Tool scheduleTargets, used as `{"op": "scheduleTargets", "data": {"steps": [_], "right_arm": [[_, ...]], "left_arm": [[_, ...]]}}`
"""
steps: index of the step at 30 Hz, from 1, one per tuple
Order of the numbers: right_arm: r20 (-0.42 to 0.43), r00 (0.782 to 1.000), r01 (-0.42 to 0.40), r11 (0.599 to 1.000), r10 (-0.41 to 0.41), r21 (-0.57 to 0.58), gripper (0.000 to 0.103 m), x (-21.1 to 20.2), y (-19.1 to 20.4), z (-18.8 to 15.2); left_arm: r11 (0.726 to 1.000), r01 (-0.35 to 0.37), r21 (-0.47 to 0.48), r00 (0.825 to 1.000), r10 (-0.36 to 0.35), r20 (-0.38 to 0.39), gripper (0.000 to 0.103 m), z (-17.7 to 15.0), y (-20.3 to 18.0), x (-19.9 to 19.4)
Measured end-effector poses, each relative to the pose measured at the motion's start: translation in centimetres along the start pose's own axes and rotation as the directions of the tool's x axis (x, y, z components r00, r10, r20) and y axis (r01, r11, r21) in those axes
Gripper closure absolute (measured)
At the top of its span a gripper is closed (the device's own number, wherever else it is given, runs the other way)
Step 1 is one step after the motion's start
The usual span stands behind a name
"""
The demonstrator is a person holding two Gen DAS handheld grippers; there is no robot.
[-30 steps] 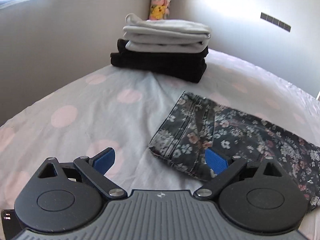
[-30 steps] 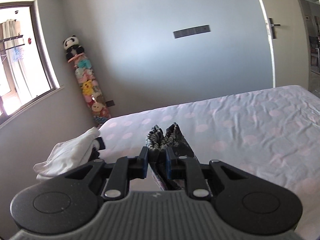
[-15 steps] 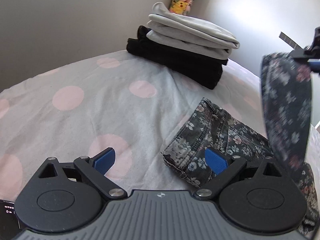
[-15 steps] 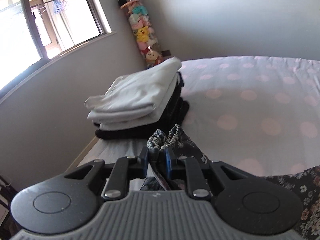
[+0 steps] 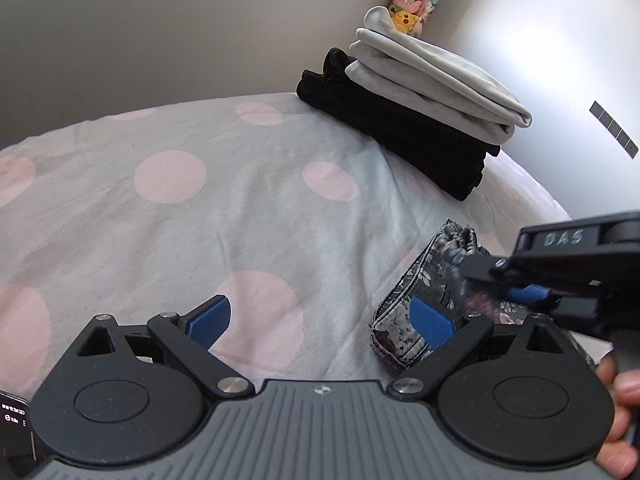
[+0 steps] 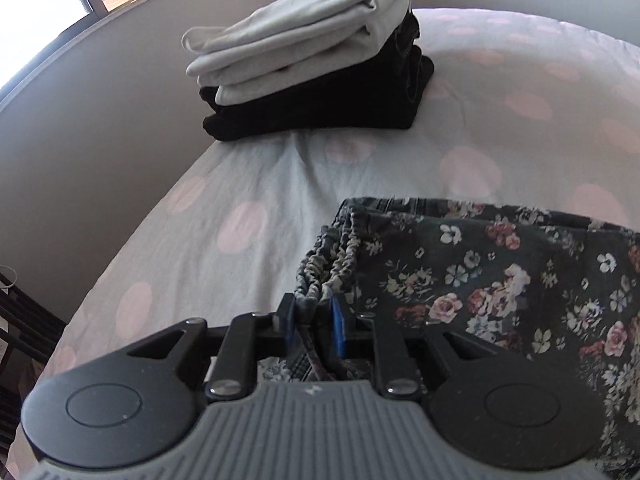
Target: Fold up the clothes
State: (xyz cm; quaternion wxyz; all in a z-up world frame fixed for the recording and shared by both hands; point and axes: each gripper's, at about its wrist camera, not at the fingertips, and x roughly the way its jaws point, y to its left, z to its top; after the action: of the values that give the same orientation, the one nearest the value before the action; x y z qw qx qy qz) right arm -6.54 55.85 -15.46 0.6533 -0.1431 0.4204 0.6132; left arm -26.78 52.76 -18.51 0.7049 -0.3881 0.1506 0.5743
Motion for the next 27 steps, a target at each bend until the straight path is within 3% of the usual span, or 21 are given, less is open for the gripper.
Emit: {"op": "scheduleTargets", "data": {"steps": [3, 7, 11, 14, 21, 25, 27], "right_arm": [[-0.022, 1.000, -0.020, 1.000, 0.021, 0.020, 0.074, 0.0, -0.2, -0.3], [0.016, 0.999, -0.044, 0.998, 0.044, 0.042, 0.065, -2.5, -1.0, -0.2], [0.099, 0.994, -0.056, 0.998, 0.052, 0.033, 0.058, -6.9, -3.3, -0.7], [0.157, 0.988, -0.006, 1.000, 0.001, 0.031, 0.057, -10.5, -7.0, -2.3], [0.207, 0.964, 0.154, 0.985, -0.167, 0.080, 0.056, -17.6, -18.1, -10.7], [0.225, 0.939, 0.227, 0.960, -0.260, 0.164, 0.051, -20.4, -23.5, -14.9], [0.243, 0.932, 0.220, 0.953, -0.269, 0.210, 0.048, -21.7, -25.4, -16.8]], "left_arm": [[0.999, 0.025, -0.026, 1.000, -0.024, 0.008, 0.000, 0.1, 0.4, 0.0], [0.997, 0.072, -0.041, 0.997, -0.072, 0.014, 0.000, 0.2, 0.4, -0.2], [0.986, 0.166, -0.004, 0.986, -0.166, 0.022, 0.011, 0.1, -0.8, -0.8], [0.970, 0.232, 0.067, 0.972, -0.234, 0.021, 0.031, -0.3, -2.4, -1.3], [0.925, 0.293, 0.244, 0.945, -0.319, 0.073, 0.034, -1.0, -7.5, -1.1], [0.907, 0.265, 0.328, 0.951, -0.301, 0.065, 0.038, -1.2, -8.6, 1.0], [0.895, 0.250, 0.369, 0.954, -0.292, 0.062, 0.047, -1.3, -9.2, 2.1]]}}
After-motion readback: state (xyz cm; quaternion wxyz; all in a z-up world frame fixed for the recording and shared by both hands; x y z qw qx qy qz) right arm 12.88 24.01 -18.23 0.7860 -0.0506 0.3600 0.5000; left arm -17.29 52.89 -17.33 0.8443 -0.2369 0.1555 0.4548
